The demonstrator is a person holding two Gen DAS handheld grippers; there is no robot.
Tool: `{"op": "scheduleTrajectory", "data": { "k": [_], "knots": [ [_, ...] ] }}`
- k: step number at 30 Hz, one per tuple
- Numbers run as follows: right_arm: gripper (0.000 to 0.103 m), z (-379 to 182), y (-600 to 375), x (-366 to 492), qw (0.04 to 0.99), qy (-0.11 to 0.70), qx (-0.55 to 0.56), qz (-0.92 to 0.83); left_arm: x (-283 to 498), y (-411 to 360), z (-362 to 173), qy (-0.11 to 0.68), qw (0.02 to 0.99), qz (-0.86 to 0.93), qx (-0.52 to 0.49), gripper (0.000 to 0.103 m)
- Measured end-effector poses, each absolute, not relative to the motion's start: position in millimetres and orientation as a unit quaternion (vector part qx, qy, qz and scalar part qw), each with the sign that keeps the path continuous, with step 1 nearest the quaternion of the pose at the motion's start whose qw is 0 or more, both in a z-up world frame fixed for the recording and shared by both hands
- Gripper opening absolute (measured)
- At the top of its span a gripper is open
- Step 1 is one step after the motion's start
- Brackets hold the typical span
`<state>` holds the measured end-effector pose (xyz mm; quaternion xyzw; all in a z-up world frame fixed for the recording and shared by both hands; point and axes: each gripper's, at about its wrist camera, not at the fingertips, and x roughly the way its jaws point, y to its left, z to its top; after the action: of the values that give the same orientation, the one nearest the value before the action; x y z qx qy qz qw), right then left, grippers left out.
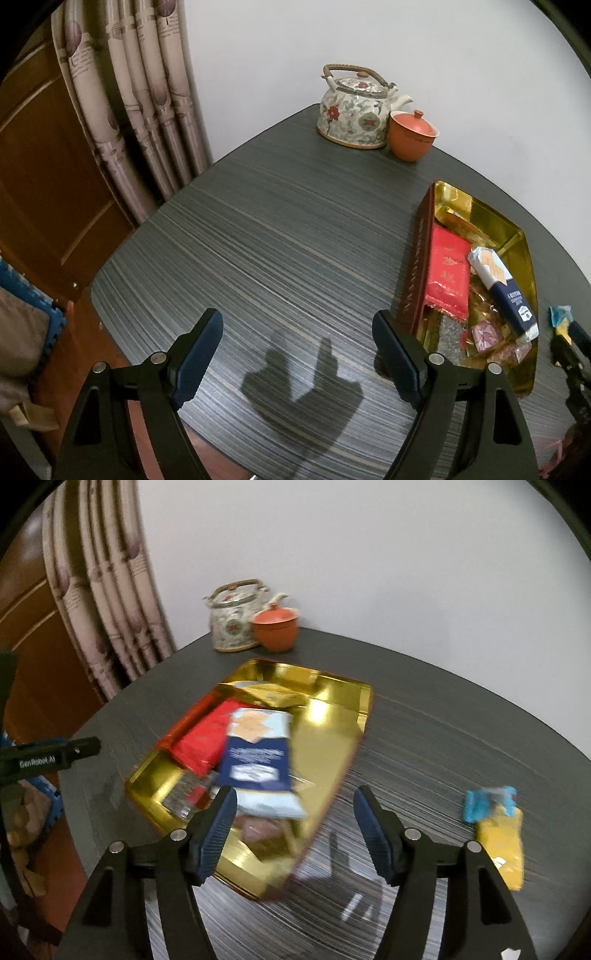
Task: Organize snacks
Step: 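Grasp the yellow WANTIYUAN pastry bag with the right gripper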
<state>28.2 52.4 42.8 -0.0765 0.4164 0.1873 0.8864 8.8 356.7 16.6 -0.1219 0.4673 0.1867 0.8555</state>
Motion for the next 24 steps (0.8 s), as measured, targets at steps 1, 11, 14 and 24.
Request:
{"op": "scheduleTrajectory", "data": {
  "k": [1,11,14,24],
  "knots": [
    [0.068,42,39,27,0.889,0.417,-0.077,0.173,8,357,17,0.467,0.856,0.188,-0.122,0.083],
    [0.078,15,-73,49,0.892,0.448,-0.060,0.028,7,356,17,0.466,0.857,0.186,-0.116,0.083],
    [0.080,5,-87,57,0.886,0.458,-0.068,0.010,7,355,17,0.467,0.858,0.182,-0.116,0.083],
    [0.081,-22,-98,82,0.876,0.477,-0.071,-0.009,8,351,15,0.465,0.860,0.180,-0.111,0.083]
  ]
}}
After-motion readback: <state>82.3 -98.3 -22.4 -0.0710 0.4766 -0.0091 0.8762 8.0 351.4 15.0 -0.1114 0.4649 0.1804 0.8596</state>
